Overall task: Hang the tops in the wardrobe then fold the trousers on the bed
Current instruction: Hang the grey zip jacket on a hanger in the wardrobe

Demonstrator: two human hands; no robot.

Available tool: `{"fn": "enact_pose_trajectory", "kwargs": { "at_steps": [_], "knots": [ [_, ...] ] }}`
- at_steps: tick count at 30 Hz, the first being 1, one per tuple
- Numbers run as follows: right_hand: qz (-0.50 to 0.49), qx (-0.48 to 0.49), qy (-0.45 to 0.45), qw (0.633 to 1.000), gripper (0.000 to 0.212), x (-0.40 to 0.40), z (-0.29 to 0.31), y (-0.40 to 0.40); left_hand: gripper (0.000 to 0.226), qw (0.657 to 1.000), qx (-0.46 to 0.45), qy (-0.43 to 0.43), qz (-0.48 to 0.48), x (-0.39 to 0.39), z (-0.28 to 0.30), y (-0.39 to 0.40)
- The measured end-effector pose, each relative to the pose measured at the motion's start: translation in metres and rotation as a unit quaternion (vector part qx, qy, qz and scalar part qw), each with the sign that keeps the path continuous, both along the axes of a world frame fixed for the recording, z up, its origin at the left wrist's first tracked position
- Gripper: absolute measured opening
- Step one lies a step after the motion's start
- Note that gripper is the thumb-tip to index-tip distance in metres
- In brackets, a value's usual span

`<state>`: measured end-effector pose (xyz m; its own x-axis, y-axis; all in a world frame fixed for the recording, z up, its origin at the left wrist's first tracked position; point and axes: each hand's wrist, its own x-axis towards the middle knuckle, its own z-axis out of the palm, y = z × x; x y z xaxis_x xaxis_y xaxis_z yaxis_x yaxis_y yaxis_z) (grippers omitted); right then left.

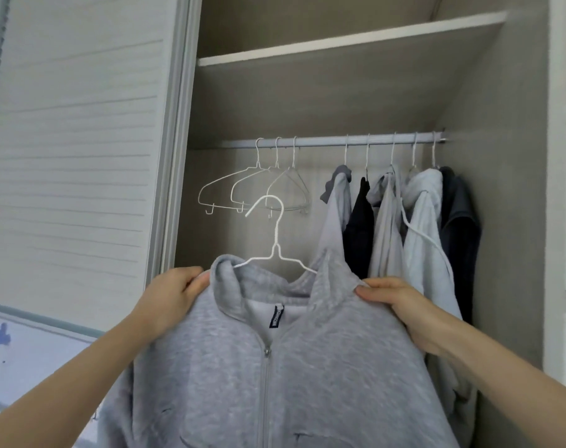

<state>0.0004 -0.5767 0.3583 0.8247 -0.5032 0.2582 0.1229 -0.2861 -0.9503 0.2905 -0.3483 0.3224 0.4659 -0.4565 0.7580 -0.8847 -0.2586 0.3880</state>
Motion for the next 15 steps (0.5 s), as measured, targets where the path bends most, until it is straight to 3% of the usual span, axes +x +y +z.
{"fn": "enact_pose_trajectory", "kwargs": {
  "at_steps": [4, 5, 8, 11, 15],
  "knots": [
    [-0.059, 0.097, 0.032, 0.993, 0.025, 0.002, 0.009, 0.013, 0.017, 0.998, 0.022, 0.025, 0.051, 0.009, 0.0, -0.02],
    [-0.086, 0.121, 0.037, 0.988, 0.025, 0.004, 0.015, 0.016, 0.016, 0.998, 0.02, 0.051, 0.025, 0.008, 0.0, -0.027],
    [-0.138, 0.162, 0.044, 0.976, 0.02, 0.008, 0.042, 0.029, 0.045, 0.988, 0.07, 0.092, -0.106, 0.003, -0.007, -0.042],
    [-0.162, 0.156, 0.004, 0.974, 0.014, 0.018, 0.078, 0.044, 0.045, 0.951, 0.133, 0.134, -0.245, -0.019, -0.015, -0.051],
    [-0.161, 0.13, -0.055, 0.977, 0.024, 0.054, 0.111, 0.066, 0.047, 0.901, 0.111, 0.21, -0.362, -0.062, 0.003, -0.059]
  ]
}}
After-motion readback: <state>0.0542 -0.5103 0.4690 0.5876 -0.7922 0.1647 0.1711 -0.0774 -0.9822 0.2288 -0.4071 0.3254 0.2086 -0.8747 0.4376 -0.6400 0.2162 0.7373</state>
